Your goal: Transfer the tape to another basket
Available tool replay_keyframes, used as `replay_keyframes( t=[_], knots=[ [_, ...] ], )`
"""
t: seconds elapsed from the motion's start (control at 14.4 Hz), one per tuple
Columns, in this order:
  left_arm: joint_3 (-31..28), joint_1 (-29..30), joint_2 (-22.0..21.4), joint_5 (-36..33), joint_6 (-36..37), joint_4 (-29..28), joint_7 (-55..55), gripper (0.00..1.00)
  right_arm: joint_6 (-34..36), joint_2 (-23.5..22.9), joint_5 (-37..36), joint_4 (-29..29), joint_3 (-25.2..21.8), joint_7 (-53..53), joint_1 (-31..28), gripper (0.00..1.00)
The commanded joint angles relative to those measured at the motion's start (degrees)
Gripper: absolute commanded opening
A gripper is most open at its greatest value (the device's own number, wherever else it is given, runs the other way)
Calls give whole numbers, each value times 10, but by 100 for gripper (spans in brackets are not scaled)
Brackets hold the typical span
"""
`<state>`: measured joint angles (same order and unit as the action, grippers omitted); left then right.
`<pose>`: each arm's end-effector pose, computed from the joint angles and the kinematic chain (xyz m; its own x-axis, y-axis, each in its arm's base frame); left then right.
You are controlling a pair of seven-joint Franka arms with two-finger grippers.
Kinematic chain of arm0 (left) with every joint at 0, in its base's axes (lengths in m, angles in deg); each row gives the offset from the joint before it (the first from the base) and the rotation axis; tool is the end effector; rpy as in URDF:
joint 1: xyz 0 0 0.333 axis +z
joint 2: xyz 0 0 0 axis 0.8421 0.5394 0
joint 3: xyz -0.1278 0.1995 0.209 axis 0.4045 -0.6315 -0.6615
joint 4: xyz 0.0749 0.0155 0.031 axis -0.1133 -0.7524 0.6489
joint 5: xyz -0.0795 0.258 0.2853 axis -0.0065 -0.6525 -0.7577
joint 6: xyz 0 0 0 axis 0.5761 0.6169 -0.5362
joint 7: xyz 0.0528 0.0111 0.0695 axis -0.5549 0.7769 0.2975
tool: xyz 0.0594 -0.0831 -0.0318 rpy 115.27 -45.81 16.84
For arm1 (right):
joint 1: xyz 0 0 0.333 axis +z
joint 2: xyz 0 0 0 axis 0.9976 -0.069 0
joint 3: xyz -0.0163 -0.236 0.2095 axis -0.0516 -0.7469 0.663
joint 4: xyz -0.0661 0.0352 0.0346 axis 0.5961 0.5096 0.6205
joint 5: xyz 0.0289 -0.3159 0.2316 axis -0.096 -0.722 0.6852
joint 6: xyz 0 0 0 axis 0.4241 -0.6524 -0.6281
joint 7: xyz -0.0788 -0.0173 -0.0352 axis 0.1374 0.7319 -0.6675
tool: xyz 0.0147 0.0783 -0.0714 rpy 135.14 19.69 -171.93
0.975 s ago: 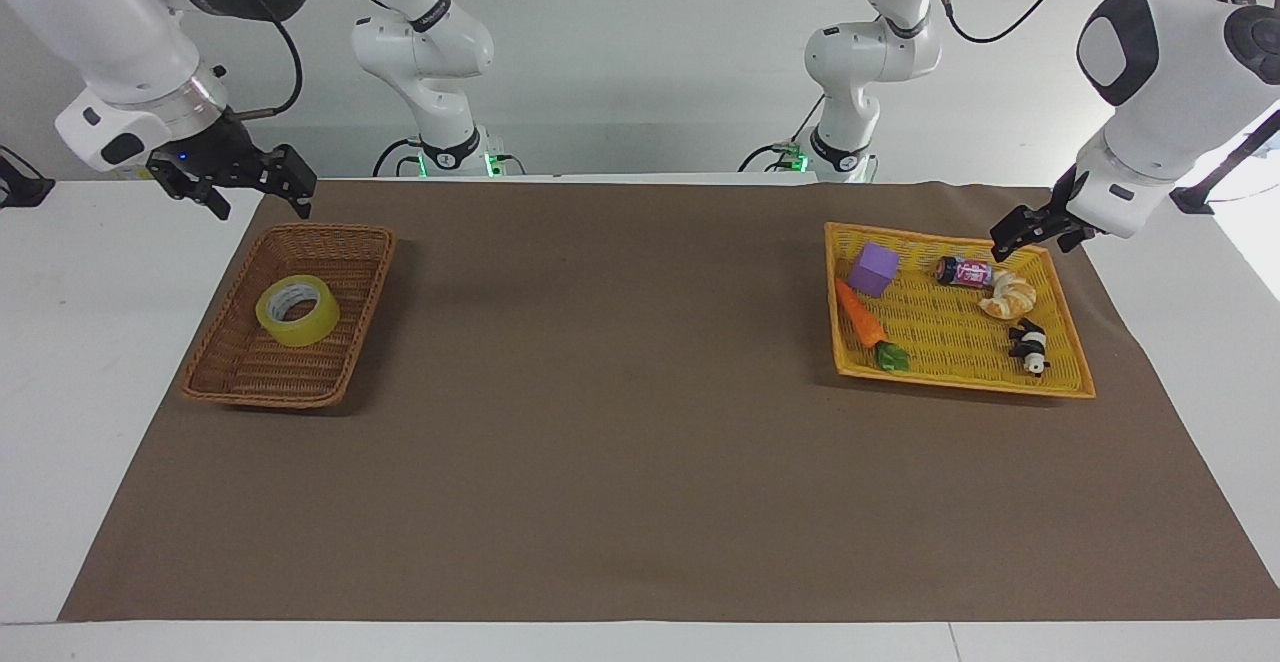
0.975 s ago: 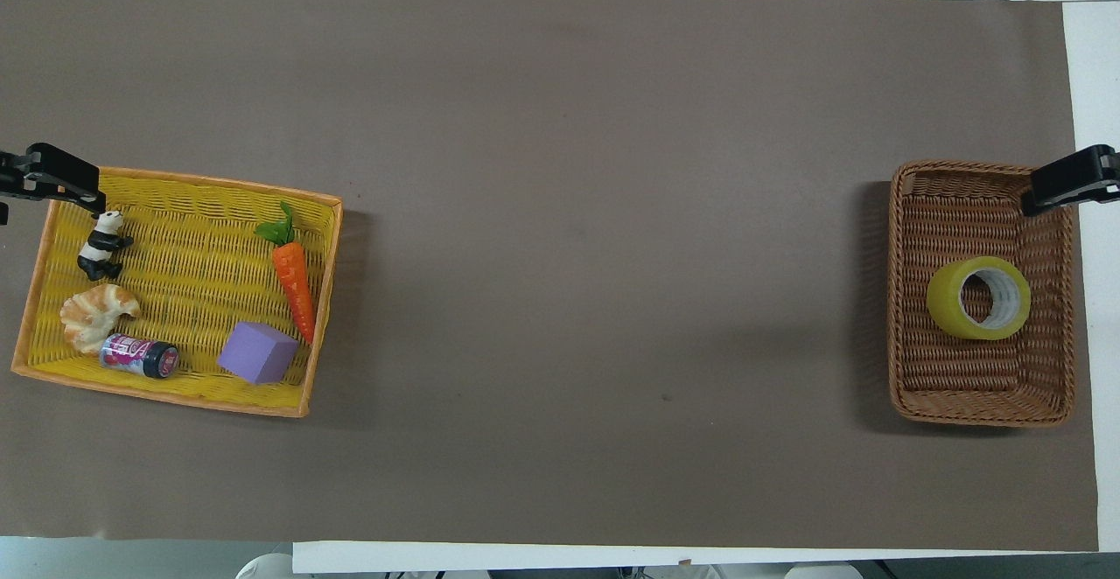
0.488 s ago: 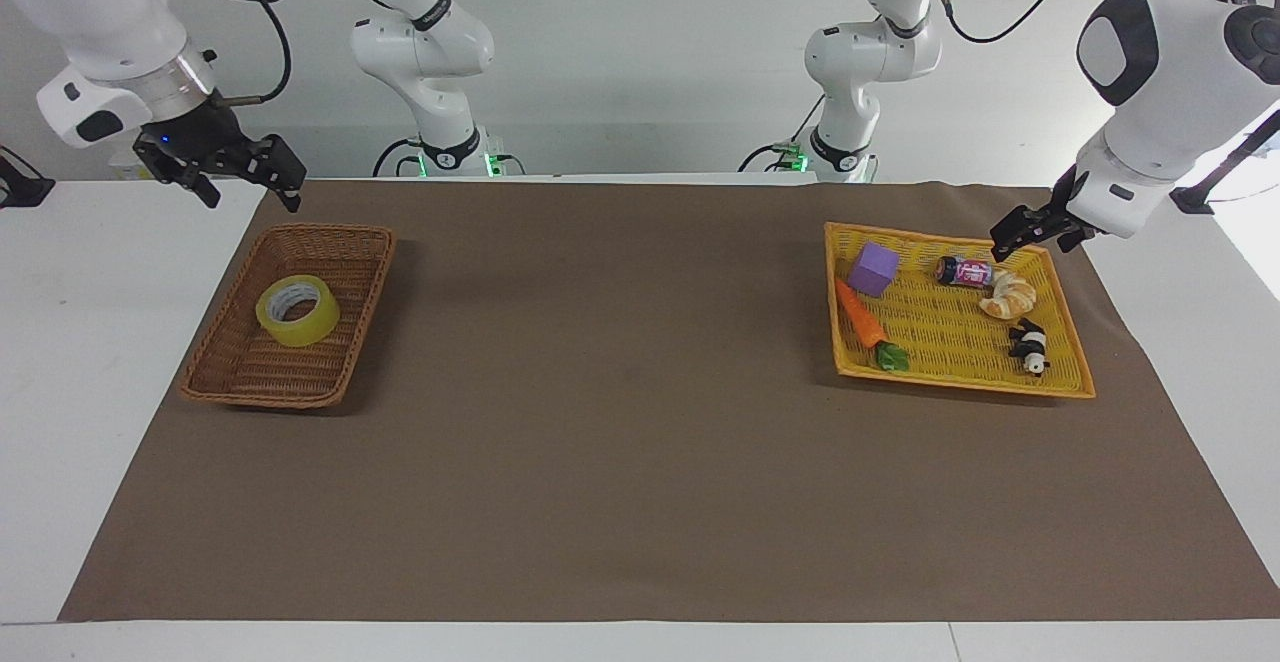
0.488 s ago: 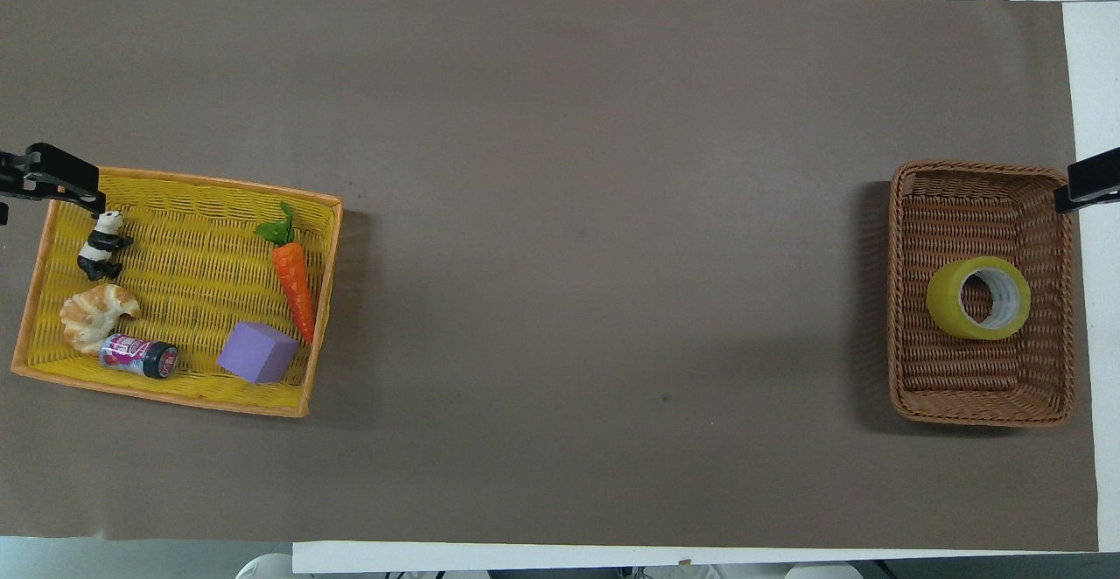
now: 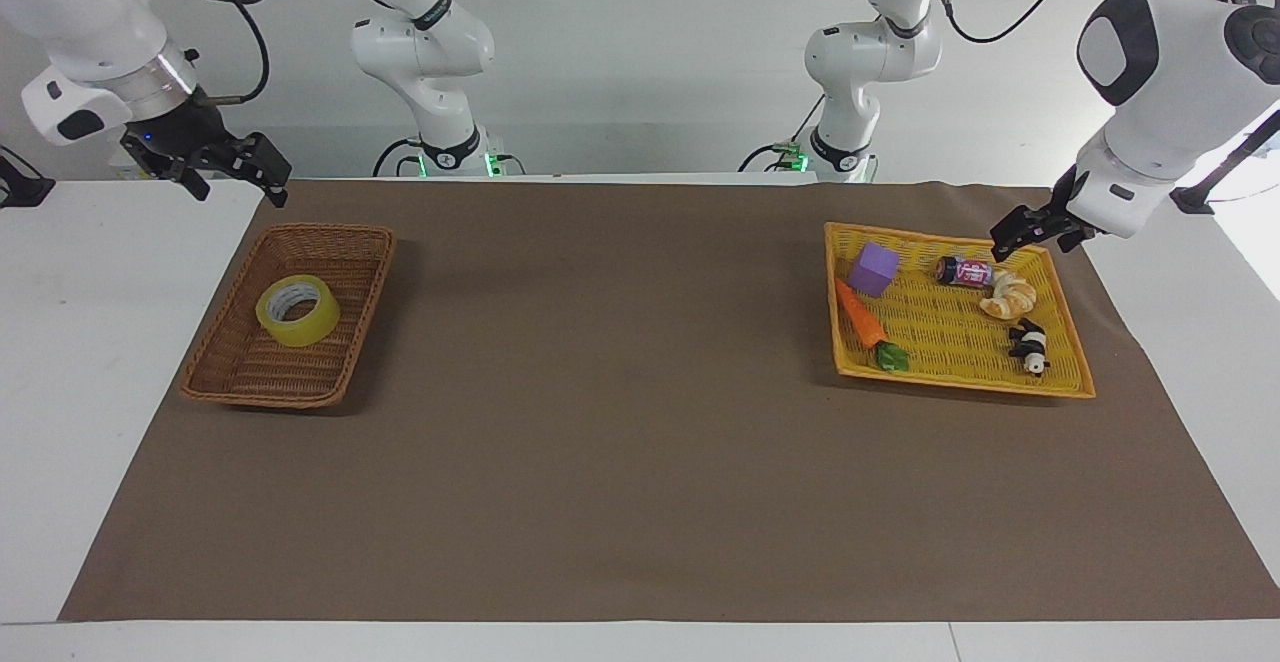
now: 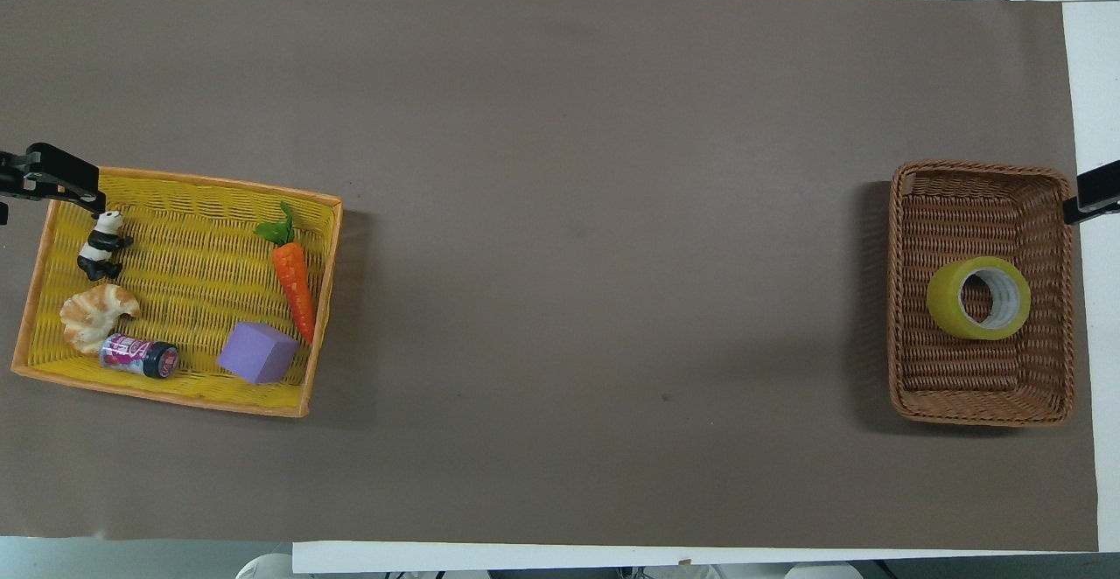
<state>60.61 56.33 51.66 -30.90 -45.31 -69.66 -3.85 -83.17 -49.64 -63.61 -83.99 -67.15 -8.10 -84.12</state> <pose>0.5616 -0.0125 0.5594 0.9887 0.0288 -0.1472 0.0221 -0.9987 -0.0465 0.5355 -0.0894 0.6232 0.9832 -0.1209 -0.1368 -0.1185 -0.9926 0.0260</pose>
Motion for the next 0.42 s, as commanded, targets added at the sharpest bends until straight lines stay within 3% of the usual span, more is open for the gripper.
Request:
replay_keyframes(
  t=[0.0,0.21,0.35],
  knots=[
    [3,5,-13,-9,-11,-15,-7,100,13,2,-4,1,-5,4,5,100],
    [3,5,-13,-9,-11,-15,-7,100,-12,15,-4,-34,-5,3,5,100],
    [3,5,-13,-9,-11,-15,-7,100,-8,14,-9,-27,-4,3,5,100]
  ],
)
